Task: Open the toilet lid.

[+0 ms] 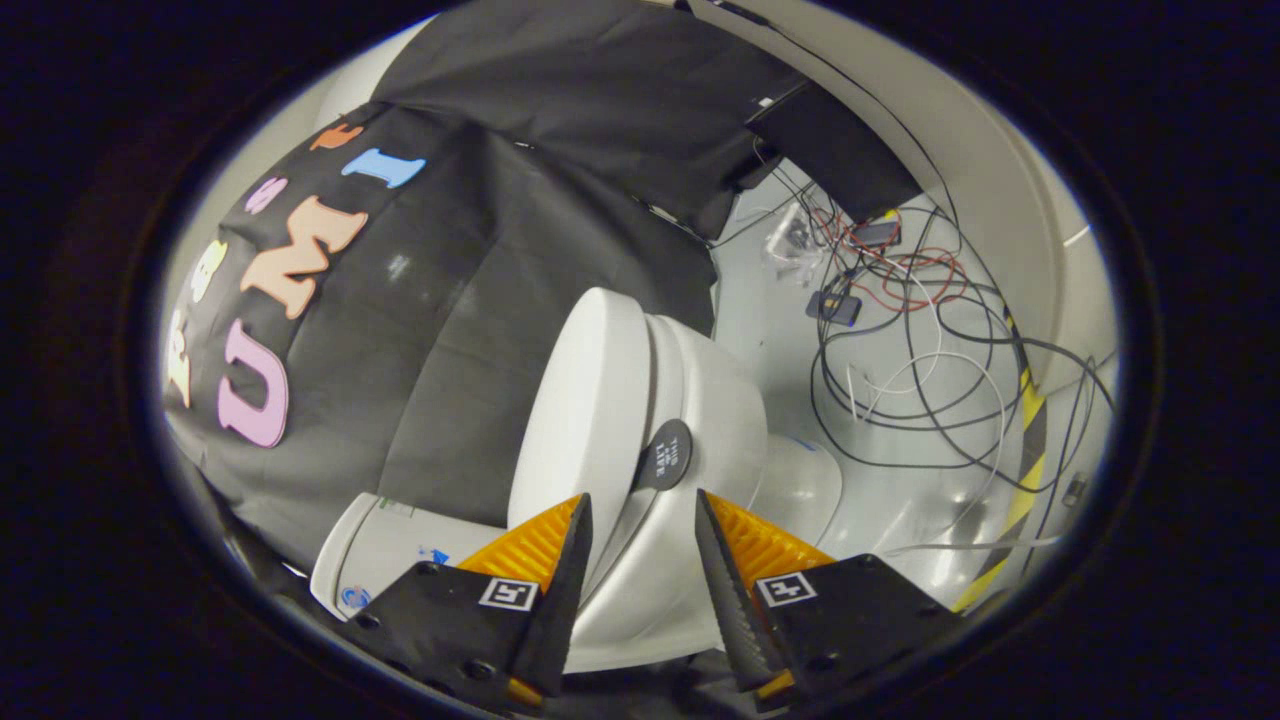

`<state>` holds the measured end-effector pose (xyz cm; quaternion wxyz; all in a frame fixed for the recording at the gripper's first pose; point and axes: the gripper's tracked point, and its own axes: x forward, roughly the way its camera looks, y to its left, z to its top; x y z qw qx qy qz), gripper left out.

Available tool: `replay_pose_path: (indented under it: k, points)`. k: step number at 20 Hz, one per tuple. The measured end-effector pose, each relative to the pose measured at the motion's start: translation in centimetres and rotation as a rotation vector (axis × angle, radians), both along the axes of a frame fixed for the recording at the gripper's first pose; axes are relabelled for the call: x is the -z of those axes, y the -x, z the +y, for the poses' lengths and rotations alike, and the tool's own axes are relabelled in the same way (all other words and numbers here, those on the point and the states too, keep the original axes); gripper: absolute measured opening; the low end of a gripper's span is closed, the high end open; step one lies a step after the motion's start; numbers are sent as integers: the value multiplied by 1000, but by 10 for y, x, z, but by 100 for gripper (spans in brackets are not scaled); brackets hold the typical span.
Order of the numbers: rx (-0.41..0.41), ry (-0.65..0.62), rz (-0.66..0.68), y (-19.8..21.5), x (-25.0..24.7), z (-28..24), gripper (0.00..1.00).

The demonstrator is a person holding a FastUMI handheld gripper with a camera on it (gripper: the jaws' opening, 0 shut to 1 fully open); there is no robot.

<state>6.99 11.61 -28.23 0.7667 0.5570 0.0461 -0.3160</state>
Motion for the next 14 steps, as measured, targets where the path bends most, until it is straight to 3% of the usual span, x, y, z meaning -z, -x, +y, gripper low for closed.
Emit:
replay_pose_path:
  k: [6,10,14]
  points:
    - [19,-68,7,-14,21,-22,54]
    - [37,-79,-22,-18,17,-29,21]
    - [21,-90,-14,-22,17,-30,21]
